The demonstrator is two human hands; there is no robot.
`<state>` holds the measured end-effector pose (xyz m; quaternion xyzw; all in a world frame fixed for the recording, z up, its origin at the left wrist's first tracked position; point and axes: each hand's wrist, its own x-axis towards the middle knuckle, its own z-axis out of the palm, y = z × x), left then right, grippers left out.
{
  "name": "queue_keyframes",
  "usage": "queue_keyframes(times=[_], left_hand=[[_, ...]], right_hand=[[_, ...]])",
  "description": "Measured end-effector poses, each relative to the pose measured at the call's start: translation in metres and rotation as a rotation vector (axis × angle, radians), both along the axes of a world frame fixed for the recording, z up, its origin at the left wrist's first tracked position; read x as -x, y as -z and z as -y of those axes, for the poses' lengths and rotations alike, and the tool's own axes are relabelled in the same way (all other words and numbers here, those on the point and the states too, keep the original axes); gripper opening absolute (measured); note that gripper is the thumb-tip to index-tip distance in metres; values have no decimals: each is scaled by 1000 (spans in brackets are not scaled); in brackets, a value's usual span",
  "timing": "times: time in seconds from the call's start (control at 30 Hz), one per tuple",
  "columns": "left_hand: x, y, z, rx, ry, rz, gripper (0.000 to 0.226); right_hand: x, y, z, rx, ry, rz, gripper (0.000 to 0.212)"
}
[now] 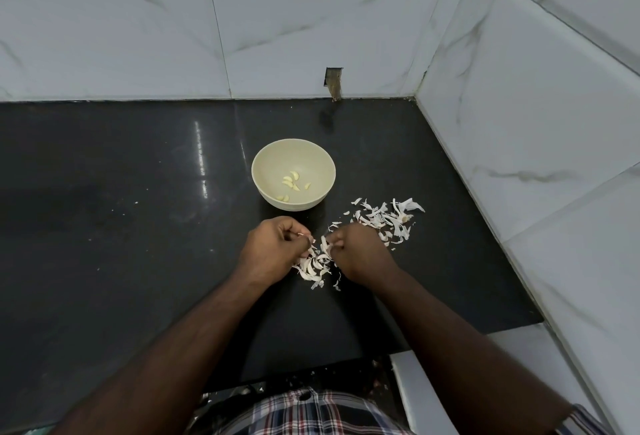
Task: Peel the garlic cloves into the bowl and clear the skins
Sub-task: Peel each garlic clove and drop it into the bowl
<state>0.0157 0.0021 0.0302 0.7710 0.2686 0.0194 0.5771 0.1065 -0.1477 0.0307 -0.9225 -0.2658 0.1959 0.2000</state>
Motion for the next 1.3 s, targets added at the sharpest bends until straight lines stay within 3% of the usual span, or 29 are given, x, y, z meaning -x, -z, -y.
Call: queue_keyframes(times=[0.13, 0.27, 0.57, 0.87, 1.03, 1.2, 1.3], left_hand=[[1, 3, -2, 47, 6, 9, 12], [1, -2, 4, 232, -31, 74, 9], [0, 2, 7, 296, 3, 117, 19], [2, 1, 6, 114, 72, 103, 34], [1, -2, 5, -104, 115, 49, 33], [-1, -7, 6, -62, 115, 79, 10], [-1, -9, 8, -54, 103, 97, 10]], right_hand=[[0, -4, 1, -165, 70, -19, 26], [-2, -10, 5, -409, 111, -262, 20], [7, -13, 4, -506, 118, -274, 9], [7, -21, 0, -538, 275, -549, 18], [5, -14, 8, -476, 231, -403, 16], [3, -16, 11, -450, 161, -229, 17], [4, -19, 11, -452, 153, -184, 14]])
